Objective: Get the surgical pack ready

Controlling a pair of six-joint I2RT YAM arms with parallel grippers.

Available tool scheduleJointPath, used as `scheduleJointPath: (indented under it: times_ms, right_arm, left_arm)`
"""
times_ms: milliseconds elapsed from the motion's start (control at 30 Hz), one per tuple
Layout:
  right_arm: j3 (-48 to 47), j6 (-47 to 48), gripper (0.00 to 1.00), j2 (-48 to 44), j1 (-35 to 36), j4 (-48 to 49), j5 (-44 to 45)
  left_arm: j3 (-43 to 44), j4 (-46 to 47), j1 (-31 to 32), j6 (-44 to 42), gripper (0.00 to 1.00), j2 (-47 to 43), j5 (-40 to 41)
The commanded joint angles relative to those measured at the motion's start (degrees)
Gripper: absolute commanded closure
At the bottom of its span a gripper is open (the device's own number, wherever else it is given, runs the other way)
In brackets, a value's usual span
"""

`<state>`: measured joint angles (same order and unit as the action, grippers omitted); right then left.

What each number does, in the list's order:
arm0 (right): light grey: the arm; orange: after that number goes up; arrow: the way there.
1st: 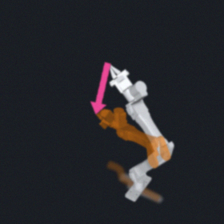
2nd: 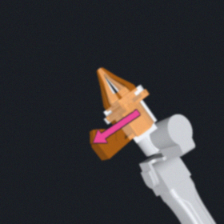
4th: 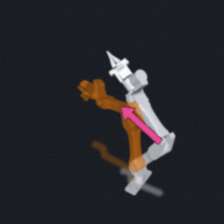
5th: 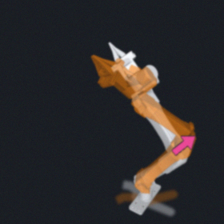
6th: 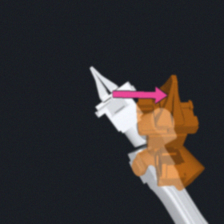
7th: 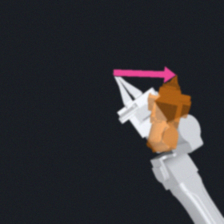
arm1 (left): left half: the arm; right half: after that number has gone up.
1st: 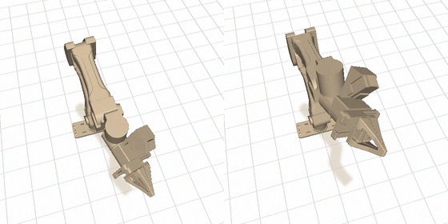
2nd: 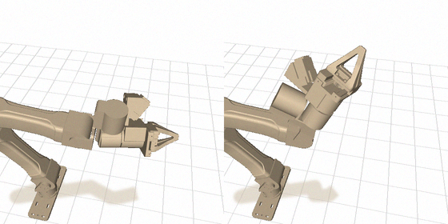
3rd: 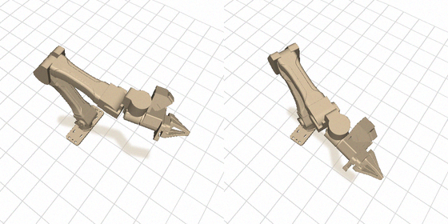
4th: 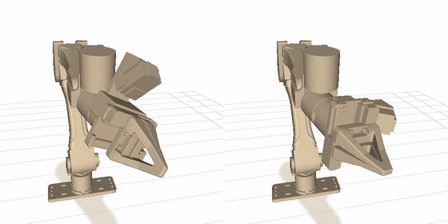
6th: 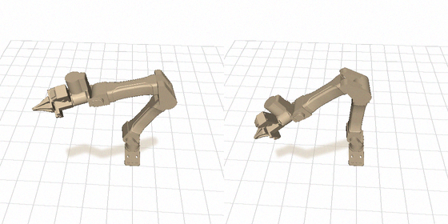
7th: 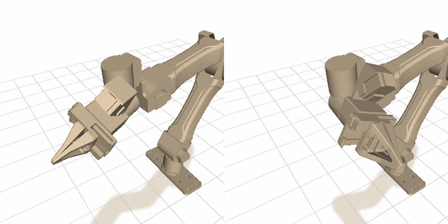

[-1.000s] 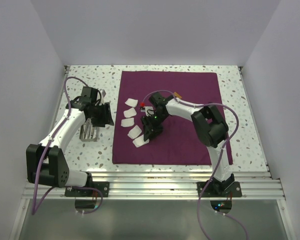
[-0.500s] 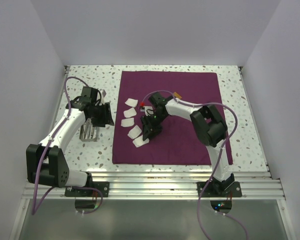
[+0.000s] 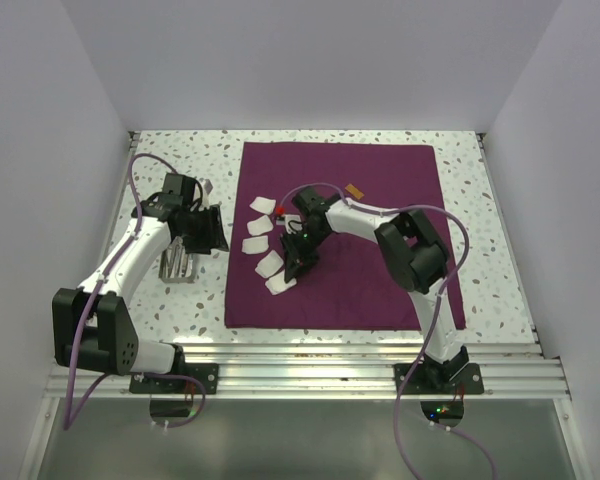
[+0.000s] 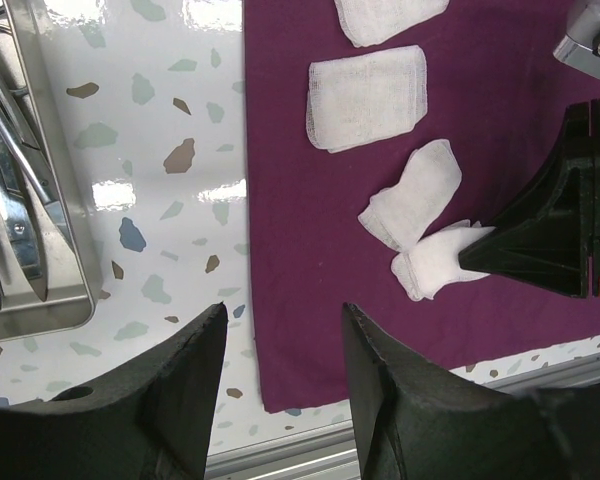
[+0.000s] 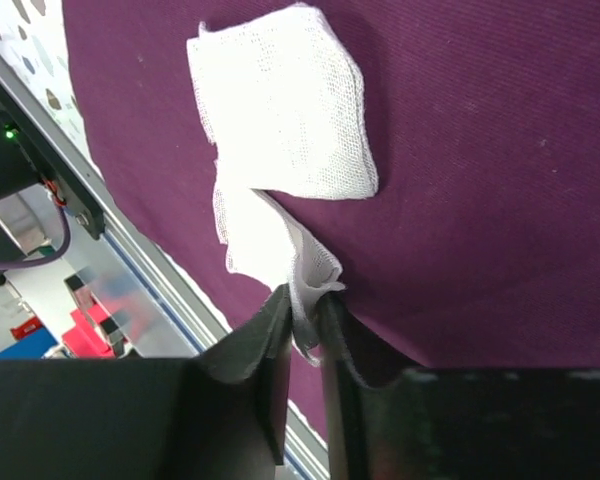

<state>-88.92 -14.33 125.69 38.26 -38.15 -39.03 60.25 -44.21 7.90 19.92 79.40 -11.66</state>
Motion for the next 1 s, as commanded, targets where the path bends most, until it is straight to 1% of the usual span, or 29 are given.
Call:
scheduleJointPath:
  times_ms: [0,33,67,133,233,367,433,567,633,733,800,900,967]
  right_arm:
    - [-1.8,-0.5,0.84,-0.7,0.1,-0.4,1.0]
    - [-1.9,-0.6,0.88,-1.6,0.1,-0.8,2.2]
    - [-2.3,-0.4,0.96,-2.0,0.0,-1.4,3.0]
    - [-3.1,-0.1,1.00,-2.9,0.1,-3.2,3.9]
    - [-4.9,0.7,1.00,-5.1,0.1,-5.0,4.9]
    - [-8.6,0.9,1.00,-6.8,0.3,-5.4,0.2]
    - [-9.6,0.9,1.00,-7.4,0.8,-4.8,-0.6]
    - [-13.0,-0.1,1.00,-5.0,1.4,-3.9,-2.5]
    - [-15.9,0.1,1.00,-2.9,1.6,-6.1,-2.8]
    - [-16.7,-0.9,1.00,-2.2,1.5,-5.6,-3.2]
    - [-17.3,0.2,1.00,-2.2,1.6,-8.6,-3.1]
    - [-13.5,-0.1,1.00,-4.3,1.6,-5.9,-3.0]
    - [-13.4,-0.2,1.00,-3.8,1.5,-5.0,-3.2]
  left_arm:
    - [1.1,1.4,0.1,-1.2,0.46,-1.3,-1.0]
    - [1.0,1.3,0.1,-1.2,0.46,-1.4,-1.0]
    - [1.0,1.3,0.1,-1.2,0.46,-1.5,-1.0]
    - [0.8,1.4,0.1,-1.3,0.47,-1.6,-1.0]
    - [0.8,1.5,0.1,-1.3,0.46,-1.6,-1.0]
    - [0.5,1.9,0.1,-1.1,0.46,-1.6,-1.4]
    - [0.5,2.1,0.1,-1.0,0.46,-1.6,-1.5]
    - [0.5,2.1,0.1,-1.1,0.46,-1.4,-1.5]
    - [0.7,1.8,0.1,-1.3,0.46,-1.4,-1.5]
    - [0.8,1.4,0.1,-1.6,0.46,-1.6,-1.2]
    - [1.0,1.1,0.0,-1.9,0.46,-1.6,-0.9]
    - [0.8,1.1,-0.1,-2.0,0.46,-1.8,-0.7]
    - [0.8,1.3,-0.3,-2.0,0.46,-1.4,-0.9]
